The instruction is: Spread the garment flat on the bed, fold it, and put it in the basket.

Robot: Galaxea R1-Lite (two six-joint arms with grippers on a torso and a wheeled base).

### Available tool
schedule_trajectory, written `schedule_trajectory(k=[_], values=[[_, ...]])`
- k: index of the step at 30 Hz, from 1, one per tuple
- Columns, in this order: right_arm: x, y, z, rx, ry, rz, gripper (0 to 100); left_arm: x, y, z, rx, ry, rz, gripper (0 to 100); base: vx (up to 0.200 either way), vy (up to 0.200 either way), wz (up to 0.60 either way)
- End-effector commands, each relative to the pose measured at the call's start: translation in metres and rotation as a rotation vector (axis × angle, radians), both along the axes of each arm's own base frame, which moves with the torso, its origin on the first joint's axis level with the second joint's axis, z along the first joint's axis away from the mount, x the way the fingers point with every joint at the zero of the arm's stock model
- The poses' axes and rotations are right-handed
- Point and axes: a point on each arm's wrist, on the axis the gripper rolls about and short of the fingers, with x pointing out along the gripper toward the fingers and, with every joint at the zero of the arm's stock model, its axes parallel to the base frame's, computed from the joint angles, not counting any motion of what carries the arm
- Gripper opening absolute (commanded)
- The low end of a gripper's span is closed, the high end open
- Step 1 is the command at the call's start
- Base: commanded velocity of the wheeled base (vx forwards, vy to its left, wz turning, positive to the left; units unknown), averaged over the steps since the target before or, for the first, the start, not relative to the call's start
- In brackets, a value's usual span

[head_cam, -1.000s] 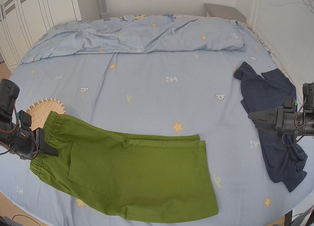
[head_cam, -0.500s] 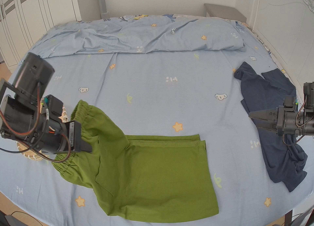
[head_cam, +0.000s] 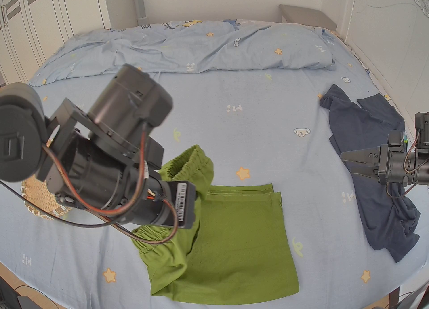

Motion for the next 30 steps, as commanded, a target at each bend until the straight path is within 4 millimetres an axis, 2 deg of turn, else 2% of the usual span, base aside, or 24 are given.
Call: schedule_trajectory(k=[1,2,3,6,7,9,16,17,25,27,30], values=[[0.003,-0.001,-0.003,0.0,0.011,-0.003,100,-0.005,-0.038,-0.015,0.021,0.037,-0.037,0,0.0,0.0,0.0],[0.003,-0.001,-0.003,0.0,0.011,-0.003,100,-0.005,-0.038,-0.015,0.021,0.037,-0.037,0,0.0,0.0,0.0],[0.004,-0.001,-0.004,0.0,0.015,-0.004,100,-0.002,-0.049,-0.026,0.039,0.043,-0.023,0,0.0,0.0,0.0],[0.004,-0.001,-0.005,0.0,0.018,-0.003,100,-0.001,-0.057,-0.032,0.032,0.05,-0.015,0,0.0,0.0,0.0],[0.005,0.0,-0.007,-0.001,0.024,-0.001,100,-0.002,-0.067,-0.039,0.015,0.064,-0.001,0,0.0,0.0,0.0],[0.007,0.0,-0.01,-0.001,0.035,0.001,100,-0.002,-0.075,-0.043,-0.003,0.072,0.014,0,0.0,0.0,0.0],[0.007,0.0,-0.01,-0.001,0.037,0.001,100,0.001,-0.081,-0.045,-0.049,0.05,0.015,0,0.0,0.0,0.0],[0.007,0.0,-0.01,-0.001,0.037,0.001,100,0.0,-0.084,-0.047,-0.046,0.052,0.009,100,0.0,0.0,0.0],[0.007,-0.001,-0.01,-0.002,0.036,-0.002,100,-0.001,-0.095,-0.051,-0.084,0.047,0.006,100,0.0,0.0,0.0],[0.009,-0.001,-0.012,-0.002,0.042,-0.002,100,-0.002,-0.101,-0.05,-0.153,0.045,0.006,100,0.0,0.0,0.0],[0.009,0.0,-0.012,-0.001,0.037,-0.001,100,0.001,-0.1,-0.05,-0.208,0.082,0.011,100,0.0,0.0,0.0]])
